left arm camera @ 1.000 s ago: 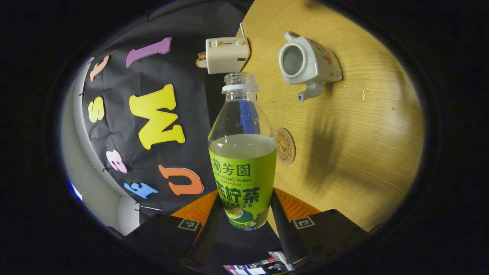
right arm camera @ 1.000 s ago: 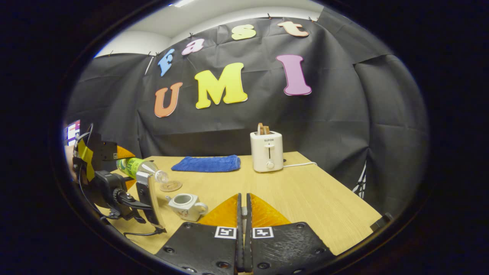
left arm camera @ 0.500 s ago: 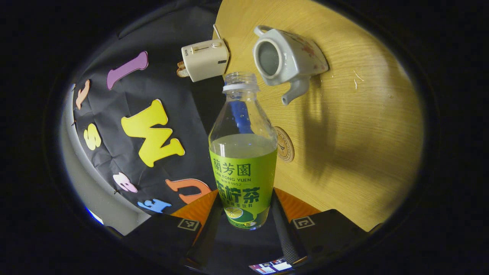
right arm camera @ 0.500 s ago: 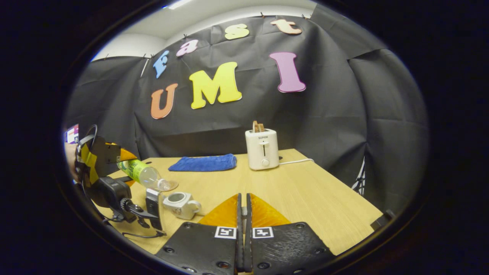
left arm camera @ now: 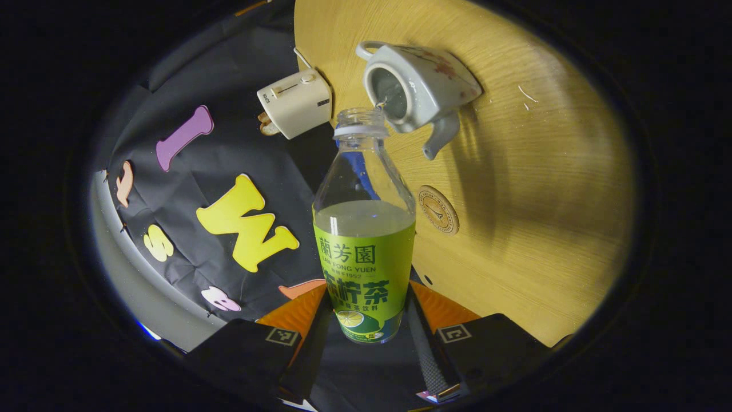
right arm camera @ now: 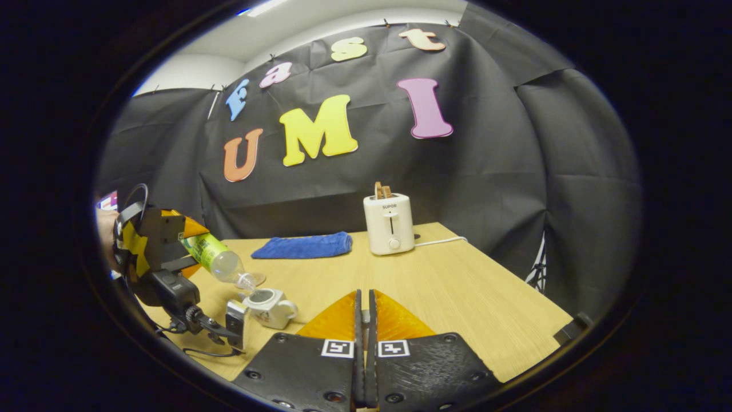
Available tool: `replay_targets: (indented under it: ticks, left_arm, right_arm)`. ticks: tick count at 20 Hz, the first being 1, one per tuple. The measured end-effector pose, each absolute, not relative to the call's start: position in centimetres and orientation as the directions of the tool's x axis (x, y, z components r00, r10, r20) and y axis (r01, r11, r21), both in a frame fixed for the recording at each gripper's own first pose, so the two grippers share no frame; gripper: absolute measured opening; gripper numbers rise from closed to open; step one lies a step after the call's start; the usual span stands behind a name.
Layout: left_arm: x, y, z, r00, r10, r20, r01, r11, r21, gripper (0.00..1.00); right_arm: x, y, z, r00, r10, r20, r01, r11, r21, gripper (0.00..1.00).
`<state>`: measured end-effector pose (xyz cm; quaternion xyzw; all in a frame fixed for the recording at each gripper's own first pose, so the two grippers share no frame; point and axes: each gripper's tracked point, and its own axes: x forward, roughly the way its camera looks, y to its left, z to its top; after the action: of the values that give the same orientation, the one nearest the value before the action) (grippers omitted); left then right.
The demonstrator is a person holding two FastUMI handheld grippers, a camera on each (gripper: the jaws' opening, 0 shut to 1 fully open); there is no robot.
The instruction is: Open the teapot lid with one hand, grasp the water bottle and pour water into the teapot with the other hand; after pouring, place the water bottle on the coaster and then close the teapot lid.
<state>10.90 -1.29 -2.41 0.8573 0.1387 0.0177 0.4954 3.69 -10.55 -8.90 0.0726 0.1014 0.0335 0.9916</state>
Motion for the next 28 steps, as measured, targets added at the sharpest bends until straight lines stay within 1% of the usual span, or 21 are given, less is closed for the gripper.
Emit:
replay_targets:
  ticks: [5,11,16,22,23,24,28]
  left_arm:
    - [10.8,-1.6,-1.7,0.962,0.257,-0.09,0.217,-0.522,0.825,0.73]
    - [10.9,-2.4,-0.1,0.971,0.235,-0.05,0.18,-0.574,0.799,0.72]
    - [11.0,-2.8,0.2,0.975,0.221,-0.038,0.169,-0.61,0.774,0.73]
    - [11.2,-3.0,0.5,0.975,0.22,-0.035,0.168,-0.622,0.764,0.73]
    - [11.2,-2.8,0.5,0.974,0.225,-0.038,0.173,-0.62,0.765,0.7]
    - [11.2,-2.7,0.5,0.972,0.232,-0.039,0.178,-0.616,0.767,0.72]
    - [11.3,-2.7,0.5,0.973,0.228,-0.039,0.176,-0.618,0.766,0.73]
  right_arm:
    - [3.4,-10.4,-8.8,0.977,0.086,-0.196,-0.057,0.987,0.149,0.01]
    - [3.4,-10.6,-8.7,0.977,0.082,-0.196,-0.052,0.987,0.152,0.01]
    - [3.4,-10.7,-8.6,0.979,0.078,-0.189,-0.05,0.988,0.149,0.01]
    - [3.4,-10.6,-8.5,0.979,0.079,-0.187,-0.051,0.987,0.15,0.01]
    - [3.4,-10.6,-8.5,0.979,0.079,-0.186,-0.051,0.987,0.15,0.01]
    - [3.4,-10.6,-8.5,0.979,0.079,-0.185,-0.052,0.987,0.151,0.01]
    - [3.4,-10.7,-8.4,0.98,0.077,-0.183,-0.05,0.987,0.151,0.01]
